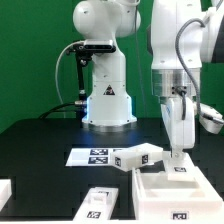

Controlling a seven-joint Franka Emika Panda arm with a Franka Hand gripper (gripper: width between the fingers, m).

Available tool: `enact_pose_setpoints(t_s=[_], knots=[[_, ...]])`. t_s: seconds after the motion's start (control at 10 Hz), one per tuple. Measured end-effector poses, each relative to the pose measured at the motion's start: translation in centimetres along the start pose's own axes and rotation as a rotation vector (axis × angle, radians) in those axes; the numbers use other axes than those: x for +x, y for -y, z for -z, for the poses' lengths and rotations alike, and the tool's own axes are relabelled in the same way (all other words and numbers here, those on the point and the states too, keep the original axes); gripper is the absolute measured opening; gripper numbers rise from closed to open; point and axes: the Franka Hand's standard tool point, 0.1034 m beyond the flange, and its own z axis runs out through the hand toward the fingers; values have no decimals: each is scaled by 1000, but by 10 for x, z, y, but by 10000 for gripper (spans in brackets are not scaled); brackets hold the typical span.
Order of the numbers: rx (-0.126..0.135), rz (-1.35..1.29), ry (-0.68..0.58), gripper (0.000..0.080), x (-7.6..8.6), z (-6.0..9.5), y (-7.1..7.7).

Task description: Assemble cabinet

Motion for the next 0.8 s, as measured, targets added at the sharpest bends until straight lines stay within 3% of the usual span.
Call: enact_pose_setpoints(t_s=[0.3,0.8], knots=[[41,1,-17,64,1,-1,34],[39,0,-17,64,1,-1,35]])
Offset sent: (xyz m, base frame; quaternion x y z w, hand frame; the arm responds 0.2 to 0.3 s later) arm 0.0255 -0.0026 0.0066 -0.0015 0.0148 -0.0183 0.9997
